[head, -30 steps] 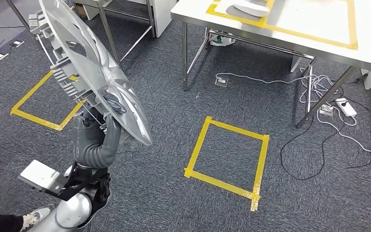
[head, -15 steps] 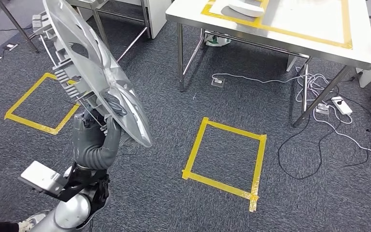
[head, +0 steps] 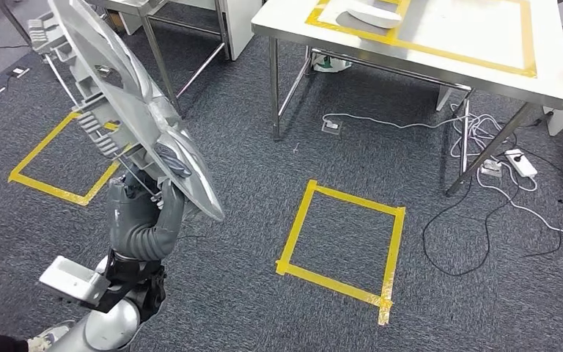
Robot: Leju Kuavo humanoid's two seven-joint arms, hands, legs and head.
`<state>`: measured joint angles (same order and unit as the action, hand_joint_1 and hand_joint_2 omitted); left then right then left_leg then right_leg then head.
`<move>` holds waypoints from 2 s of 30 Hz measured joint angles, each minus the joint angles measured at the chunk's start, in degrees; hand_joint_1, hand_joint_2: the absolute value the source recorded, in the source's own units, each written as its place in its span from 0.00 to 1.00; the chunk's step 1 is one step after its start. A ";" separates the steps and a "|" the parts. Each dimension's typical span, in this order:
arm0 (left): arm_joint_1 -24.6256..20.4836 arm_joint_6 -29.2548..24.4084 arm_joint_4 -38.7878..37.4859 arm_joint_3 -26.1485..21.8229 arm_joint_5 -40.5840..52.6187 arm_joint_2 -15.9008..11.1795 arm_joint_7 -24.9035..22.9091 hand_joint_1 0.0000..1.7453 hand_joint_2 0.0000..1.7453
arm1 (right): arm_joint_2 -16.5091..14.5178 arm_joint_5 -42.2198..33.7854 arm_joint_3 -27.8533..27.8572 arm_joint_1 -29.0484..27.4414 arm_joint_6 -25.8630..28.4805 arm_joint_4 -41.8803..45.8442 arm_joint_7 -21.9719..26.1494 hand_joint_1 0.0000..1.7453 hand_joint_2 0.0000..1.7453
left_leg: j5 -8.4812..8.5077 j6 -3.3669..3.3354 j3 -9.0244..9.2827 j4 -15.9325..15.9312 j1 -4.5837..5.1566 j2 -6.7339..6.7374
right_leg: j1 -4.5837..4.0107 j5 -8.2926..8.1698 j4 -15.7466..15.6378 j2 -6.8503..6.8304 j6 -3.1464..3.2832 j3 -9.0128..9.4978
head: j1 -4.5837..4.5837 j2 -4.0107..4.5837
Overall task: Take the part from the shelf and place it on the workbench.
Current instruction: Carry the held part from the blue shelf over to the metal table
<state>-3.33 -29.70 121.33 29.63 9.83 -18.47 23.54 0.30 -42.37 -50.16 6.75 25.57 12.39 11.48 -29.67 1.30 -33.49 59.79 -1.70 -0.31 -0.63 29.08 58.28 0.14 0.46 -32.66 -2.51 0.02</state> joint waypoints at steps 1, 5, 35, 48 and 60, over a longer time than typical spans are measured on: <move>0.00 -0.03 0.02 0.01 0.01 0.01 -0.18 1.00 1.00 | 0.04 -0.11 0.00 -0.03 0.00 0.00 -0.07 0.00 1.00 | -0.16 0.28 0.10 0.07 0.00 0.08 | 0.09 -0.22 -0.49 0.03 0.20 0.34 | -0.02 0.00; -0.19 -0.17 0.04 -0.01 -0.09 -0.09 -0.90 1.00 1.00 | 0.26 -0.66 0.00 -0.12 0.10 -0.06 -0.24 0.00 1.00 | -4.90 0.80 -4.78 9.74 0.15 0.21 | 0.29 -0.44 -1.69 -0.04 1.04 1.57 | -0.25 0.00; 0.31 -1.98 0.24 -2.49 -1.50 -0.69 -0.87 1.00 1.00 | 0.98 -0.20 -0.47 -0.63 -0.10 -0.31 -1.51 0.00 1.00 | -5.36 0.40 -2.27 7.81 0.31 0.20 | 0.27 -1.54 -1.89 -0.04 1.09 0.77 | -0.25 0.00; 1.61 -2.09 -0.31 -2.36 -1.35 -0.73 -1.19 1.00 1.00 | 1.02 -0.38 -0.65 -0.47 -0.63 -0.39 -4.63 0.00 1.00 | 2.08 -1.43 -2.74 0.82 0.12 0.41 | 0.16 4.04 1.48 0.32 -1.28 2.64 | -0.03 0.00; -0.12 -0.61 -1.06 -2.26 -2.73 -0.70 -1.20 1.00 1.00 | 1.09 -1.35 -0.68 -0.62 -0.08 -0.45 -3.35 0.00 1.00 | -1.00 -0.73 1.02 0.30 0.28 -0.56 | -0.21 -1.49 1.16 0.12 0.12 -1.99 | 0.10 0.00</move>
<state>-3.45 -30.30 120.27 27.38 7.10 -19.17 22.34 1.39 -43.72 -50.84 6.12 25.49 11.94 8.13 -30.67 0.57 -32.47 60.09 -1.42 -0.88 -0.83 27.59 59.44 0.26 0.58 -34.65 -2.42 0.02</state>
